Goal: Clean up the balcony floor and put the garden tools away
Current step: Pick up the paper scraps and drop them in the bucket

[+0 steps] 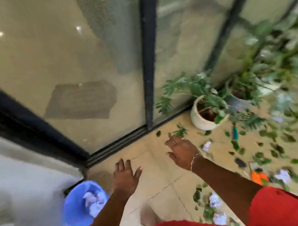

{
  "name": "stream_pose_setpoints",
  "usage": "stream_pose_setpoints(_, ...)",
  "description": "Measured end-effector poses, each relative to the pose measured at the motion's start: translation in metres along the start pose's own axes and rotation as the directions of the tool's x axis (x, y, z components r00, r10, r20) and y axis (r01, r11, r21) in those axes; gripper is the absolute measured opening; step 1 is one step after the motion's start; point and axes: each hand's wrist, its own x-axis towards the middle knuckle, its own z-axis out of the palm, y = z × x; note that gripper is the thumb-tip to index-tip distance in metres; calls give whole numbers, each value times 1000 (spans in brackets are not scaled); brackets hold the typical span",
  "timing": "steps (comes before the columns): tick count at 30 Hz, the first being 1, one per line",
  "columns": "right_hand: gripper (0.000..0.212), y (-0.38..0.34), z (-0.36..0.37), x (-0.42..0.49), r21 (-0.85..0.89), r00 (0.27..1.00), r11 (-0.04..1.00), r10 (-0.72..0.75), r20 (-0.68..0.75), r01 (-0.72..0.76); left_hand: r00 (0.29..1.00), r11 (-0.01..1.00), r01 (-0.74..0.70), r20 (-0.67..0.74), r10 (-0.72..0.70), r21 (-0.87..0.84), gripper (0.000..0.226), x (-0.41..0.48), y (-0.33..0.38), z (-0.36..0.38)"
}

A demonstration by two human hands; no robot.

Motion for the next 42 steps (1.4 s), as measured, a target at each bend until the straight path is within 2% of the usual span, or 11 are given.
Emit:
stream_pose_setpoints(1, 44, 18, 1, -15, 9, 998, 998, 66, -4, -66, 999, 996, -38, 1, 38, 74, 133, -1, 21, 0)
stream_pose_setpoints(2, 44, 34, 3, -31, 27, 991, 991, 133, -1, -133, 996, 992, -74, 57, 68, 105, 124, -4, 42, 0)
stream_pose_setpoints(4, 41, 61, 8, -66, 76, 977, 975, 211, -40, -208, 987, 979, -149, 73, 140, 141, 83, -9, 80, 10)
stream_pose_setpoints(6, 42, 88, 20, -103, 134, 951, 947, 303, -64, -293, 972, 957, -228, 94, 214, 180, 67, -11, 116, 29)
stream_pose_setpoints(12, 39, 155, 51, -236, 263, 840, 810, 543, 0, -524, 912, 887, -403, 177, 370, 224, 64, -48, 222, 100)
stream_pose_setpoints(18, 44, 209, 72, -360, 290, 666, 642, 746, -20, -710, 817, 767, -573, 274, 507, 290, 63, -97, 321, 168)
stream_pose_setpoints(25, 41, 255, 82, -455, 363, 503, 475, 864, -20, -802, 710, 666, -700, 356, 608, 260, 61, -139, 420, 213)
stream_pose_setpoints(31, 40, 306, 86, -492, 416, 413, 392, 910, -42, -821, 646, 560, -764, 381, 662, 322, 60, -137, 491, 242)
stream_pose_setpoints(34, 40, 346, 86, -508, 416, 362, 347, 931, -44, -841, 628, 545, -778, 380, 679, 313, 62, -129, 536, 261)
stream_pose_setpoints(38, 34, 415, 81, -523, 433, 328, 347, 937, -121, -832, 631, 562, -774, 422, 651, 291, 65, -112, 608, 291)
stream_pose_setpoints(42, 35, 502, 70, -530, 409, 353, 364, 930, -106, -837, 615, 566, -783, 455, 644, 257, 63, -87, 688, 309)
